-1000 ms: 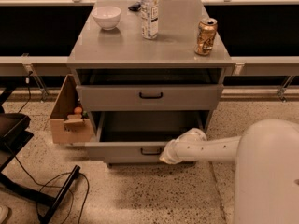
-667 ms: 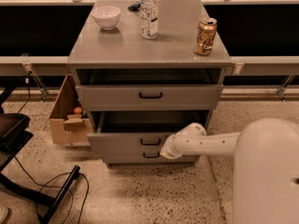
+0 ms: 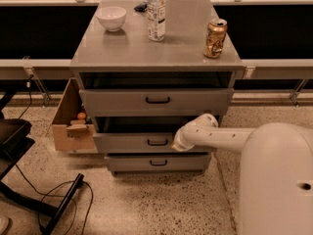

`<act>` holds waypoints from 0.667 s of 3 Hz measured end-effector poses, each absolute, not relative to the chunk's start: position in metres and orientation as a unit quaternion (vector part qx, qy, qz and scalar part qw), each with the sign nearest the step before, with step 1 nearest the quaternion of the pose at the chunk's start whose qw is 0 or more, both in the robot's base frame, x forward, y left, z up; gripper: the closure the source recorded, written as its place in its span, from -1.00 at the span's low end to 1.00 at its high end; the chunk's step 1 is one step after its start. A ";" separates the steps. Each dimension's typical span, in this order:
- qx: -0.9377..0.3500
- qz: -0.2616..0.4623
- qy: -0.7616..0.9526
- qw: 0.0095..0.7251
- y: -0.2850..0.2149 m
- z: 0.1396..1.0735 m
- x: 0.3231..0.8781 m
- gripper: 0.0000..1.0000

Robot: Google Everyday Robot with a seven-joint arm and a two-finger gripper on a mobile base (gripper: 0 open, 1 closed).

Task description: Close middle drawer

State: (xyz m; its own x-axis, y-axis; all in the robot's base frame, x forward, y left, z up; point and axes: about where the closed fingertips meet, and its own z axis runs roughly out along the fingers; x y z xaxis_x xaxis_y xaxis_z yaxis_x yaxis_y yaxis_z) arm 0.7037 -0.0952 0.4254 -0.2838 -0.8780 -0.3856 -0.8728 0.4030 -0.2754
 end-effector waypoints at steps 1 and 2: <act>-0.539 -0.016 0.807 0.241 -0.105 0.433 0.728 1.00; -0.530 -0.024 0.813 0.238 -0.113 0.434 0.741 1.00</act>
Offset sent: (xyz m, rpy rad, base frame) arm 0.0568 -0.0294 0.0139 -0.0406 -0.0128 -0.0822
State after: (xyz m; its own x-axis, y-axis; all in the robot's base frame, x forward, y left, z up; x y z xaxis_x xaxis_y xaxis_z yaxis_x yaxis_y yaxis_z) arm 0.7415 -0.1130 0.4336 -0.3241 -0.8738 -0.3626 -0.8510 0.4367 -0.2917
